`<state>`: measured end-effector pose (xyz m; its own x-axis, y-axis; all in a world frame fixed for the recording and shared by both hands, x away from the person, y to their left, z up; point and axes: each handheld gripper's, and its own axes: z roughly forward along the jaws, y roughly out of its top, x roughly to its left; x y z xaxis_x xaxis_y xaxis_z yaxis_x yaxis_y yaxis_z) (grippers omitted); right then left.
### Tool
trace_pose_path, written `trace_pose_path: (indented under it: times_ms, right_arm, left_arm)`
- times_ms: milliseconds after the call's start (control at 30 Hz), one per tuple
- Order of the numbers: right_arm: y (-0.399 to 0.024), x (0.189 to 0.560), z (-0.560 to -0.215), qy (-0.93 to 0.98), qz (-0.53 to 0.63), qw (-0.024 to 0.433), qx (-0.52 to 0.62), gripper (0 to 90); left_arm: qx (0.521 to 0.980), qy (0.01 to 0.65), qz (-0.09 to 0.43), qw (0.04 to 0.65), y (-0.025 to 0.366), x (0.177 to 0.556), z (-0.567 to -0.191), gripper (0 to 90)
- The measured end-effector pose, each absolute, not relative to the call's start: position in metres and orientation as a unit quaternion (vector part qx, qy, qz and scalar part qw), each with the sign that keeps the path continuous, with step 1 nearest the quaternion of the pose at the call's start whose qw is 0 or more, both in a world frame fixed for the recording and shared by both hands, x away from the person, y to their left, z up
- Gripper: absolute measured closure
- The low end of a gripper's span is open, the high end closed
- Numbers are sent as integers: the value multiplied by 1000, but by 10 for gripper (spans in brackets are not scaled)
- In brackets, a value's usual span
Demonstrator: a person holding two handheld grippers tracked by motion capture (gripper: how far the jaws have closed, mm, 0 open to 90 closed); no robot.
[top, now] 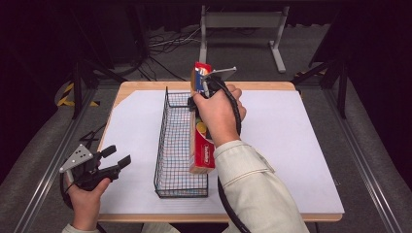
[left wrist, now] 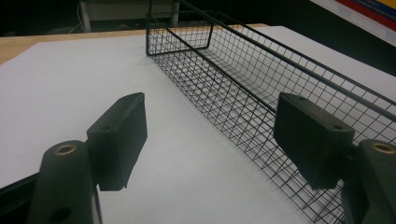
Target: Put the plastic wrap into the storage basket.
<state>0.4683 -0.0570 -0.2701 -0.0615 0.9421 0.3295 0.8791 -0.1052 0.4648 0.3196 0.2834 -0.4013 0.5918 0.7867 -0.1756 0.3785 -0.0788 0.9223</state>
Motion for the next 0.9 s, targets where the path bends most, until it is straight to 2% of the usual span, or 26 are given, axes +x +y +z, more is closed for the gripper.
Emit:
trace_pose_path:
  times_ms: [900]
  right_arm:
    - [-17,477,-325,679,250,42,689,394]
  left_arm:
    - [707,412,193,541,287,318,-401,266]
